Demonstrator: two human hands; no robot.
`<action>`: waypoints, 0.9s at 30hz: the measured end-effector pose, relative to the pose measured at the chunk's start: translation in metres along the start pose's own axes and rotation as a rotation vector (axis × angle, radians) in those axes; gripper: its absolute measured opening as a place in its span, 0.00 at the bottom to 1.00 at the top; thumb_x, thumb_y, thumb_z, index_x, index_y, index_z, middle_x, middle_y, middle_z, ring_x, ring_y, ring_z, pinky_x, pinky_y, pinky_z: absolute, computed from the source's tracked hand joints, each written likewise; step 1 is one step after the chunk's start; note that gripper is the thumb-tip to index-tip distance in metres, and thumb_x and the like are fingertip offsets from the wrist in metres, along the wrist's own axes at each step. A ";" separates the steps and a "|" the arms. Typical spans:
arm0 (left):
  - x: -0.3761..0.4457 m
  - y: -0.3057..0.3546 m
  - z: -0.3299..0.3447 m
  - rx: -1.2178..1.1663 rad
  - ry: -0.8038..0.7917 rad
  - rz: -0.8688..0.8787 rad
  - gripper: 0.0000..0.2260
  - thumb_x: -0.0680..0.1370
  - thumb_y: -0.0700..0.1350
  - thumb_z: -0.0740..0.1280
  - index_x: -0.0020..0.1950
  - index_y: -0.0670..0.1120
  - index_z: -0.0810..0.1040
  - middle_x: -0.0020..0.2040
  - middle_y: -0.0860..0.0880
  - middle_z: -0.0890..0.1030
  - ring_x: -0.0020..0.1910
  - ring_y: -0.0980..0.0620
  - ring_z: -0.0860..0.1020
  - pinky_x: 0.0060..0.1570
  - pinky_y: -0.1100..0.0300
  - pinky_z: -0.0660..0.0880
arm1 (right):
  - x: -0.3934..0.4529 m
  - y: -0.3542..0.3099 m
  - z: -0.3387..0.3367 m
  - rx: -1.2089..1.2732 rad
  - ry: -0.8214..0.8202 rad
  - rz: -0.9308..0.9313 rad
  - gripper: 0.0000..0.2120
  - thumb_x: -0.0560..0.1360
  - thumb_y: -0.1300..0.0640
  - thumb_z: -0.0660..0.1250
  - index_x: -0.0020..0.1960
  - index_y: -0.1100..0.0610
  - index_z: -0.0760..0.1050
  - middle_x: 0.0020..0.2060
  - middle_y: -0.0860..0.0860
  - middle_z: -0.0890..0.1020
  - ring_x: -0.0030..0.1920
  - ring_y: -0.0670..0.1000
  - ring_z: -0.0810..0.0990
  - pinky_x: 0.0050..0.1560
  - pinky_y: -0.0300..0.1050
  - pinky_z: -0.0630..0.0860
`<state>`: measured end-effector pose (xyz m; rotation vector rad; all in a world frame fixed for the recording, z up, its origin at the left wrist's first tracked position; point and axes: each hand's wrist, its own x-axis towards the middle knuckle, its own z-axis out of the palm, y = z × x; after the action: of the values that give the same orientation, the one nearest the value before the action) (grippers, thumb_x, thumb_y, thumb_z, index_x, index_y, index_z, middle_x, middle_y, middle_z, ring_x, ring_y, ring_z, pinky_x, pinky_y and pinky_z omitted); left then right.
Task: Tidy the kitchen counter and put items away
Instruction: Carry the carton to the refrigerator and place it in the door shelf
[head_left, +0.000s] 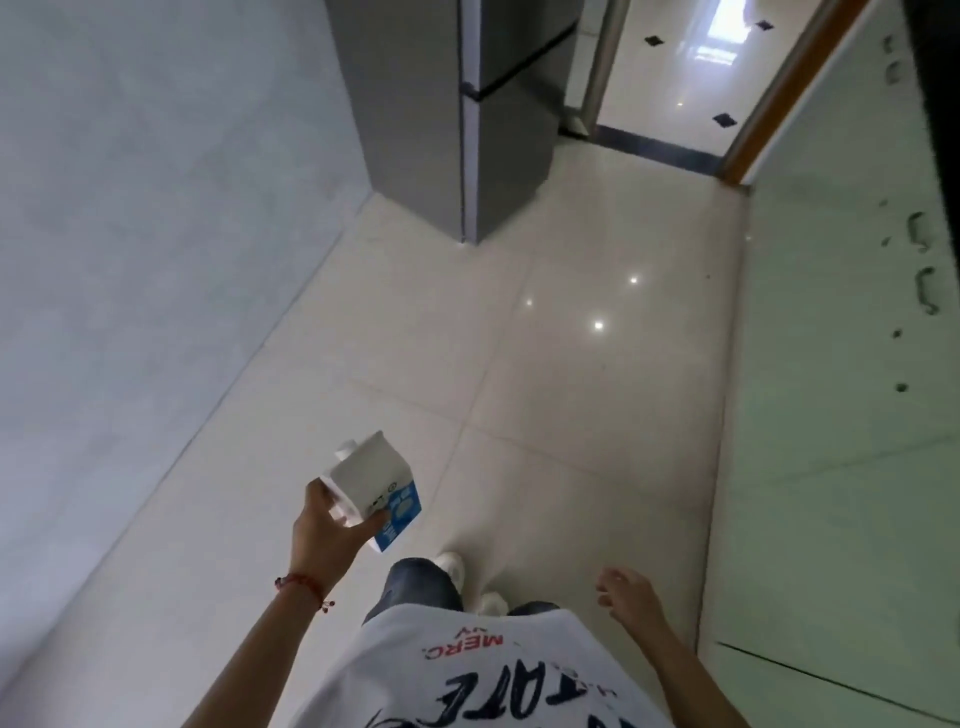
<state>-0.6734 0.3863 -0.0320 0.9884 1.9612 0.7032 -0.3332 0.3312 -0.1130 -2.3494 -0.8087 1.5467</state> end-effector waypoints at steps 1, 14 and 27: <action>0.001 -0.004 -0.006 -0.012 0.041 -0.026 0.27 0.65 0.40 0.76 0.58 0.42 0.66 0.58 0.42 0.76 0.51 0.48 0.72 0.45 0.55 0.74 | 0.009 -0.013 0.003 -0.036 -0.028 -0.018 0.09 0.76 0.61 0.59 0.38 0.59 0.73 0.35 0.55 0.77 0.37 0.54 0.76 0.42 0.44 0.68; 0.131 -0.002 -0.053 -0.064 0.241 -0.228 0.24 0.65 0.40 0.76 0.55 0.41 0.67 0.59 0.39 0.76 0.58 0.42 0.74 0.47 0.53 0.73 | 0.116 -0.239 0.072 -0.170 -0.125 -0.179 0.07 0.75 0.59 0.61 0.40 0.56 0.76 0.38 0.55 0.79 0.35 0.52 0.77 0.42 0.45 0.70; 0.391 0.167 -0.078 -0.029 0.038 0.053 0.27 0.66 0.41 0.75 0.59 0.42 0.66 0.60 0.43 0.75 0.50 0.51 0.73 0.41 0.59 0.74 | 0.194 -0.402 0.091 -0.060 -0.013 -0.078 0.07 0.76 0.59 0.60 0.43 0.58 0.75 0.41 0.57 0.79 0.39 0.54 0.78 0.45 0.47 0.71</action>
<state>-0.8177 0.7940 -0.0276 1.0195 1.9584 0.7831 -0.4884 0.7599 -0.1181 -2.3220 -0.9509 1.5283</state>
